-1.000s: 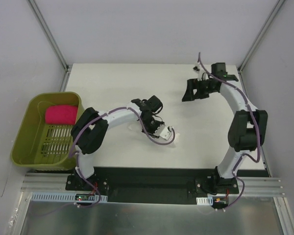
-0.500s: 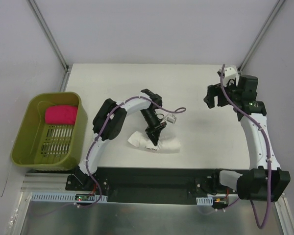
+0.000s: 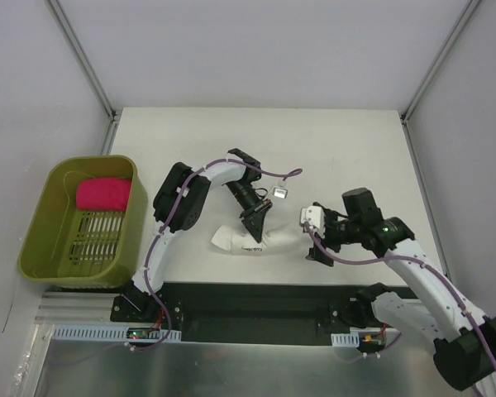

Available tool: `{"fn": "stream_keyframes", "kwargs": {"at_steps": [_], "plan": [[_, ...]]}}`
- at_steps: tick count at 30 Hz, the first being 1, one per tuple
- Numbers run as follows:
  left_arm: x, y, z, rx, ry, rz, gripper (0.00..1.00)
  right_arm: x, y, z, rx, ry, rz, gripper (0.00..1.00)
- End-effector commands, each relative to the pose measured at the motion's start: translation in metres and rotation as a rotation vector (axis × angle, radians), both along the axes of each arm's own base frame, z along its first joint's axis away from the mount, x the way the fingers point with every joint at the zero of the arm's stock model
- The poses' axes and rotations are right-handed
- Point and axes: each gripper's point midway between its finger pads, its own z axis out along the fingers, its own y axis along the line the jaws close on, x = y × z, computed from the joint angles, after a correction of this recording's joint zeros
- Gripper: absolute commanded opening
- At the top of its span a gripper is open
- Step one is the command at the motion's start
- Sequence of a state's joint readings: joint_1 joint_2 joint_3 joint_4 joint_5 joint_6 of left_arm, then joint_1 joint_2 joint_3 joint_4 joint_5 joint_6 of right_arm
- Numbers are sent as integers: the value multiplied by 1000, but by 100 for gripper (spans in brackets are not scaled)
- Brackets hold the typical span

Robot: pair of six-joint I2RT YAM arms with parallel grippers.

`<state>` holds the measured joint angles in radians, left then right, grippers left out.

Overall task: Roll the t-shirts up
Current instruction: Roll the T-shirt to the center of the board.

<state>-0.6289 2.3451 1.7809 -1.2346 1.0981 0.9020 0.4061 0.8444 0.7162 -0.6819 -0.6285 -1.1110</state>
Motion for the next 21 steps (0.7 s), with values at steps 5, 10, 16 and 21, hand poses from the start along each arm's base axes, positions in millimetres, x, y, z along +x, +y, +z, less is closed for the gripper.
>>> {"fn": "stream_keyframes", "kwargs": {"at_steps": [5,10,16,21], "plan": [[-5,3,3,-3,-17,-5,21,15,56,-25,-68,-112,328,96],[-4,3,3,2,-19,-4,21,28,74,-31,-83,-142,372,96],[-2,3,1,7,-23,-3,22,39,85,-36,-98,-146,399,96],[-2,2,1,5,-14,2,22,43,93,-49,-122,-157,439,96]]}}
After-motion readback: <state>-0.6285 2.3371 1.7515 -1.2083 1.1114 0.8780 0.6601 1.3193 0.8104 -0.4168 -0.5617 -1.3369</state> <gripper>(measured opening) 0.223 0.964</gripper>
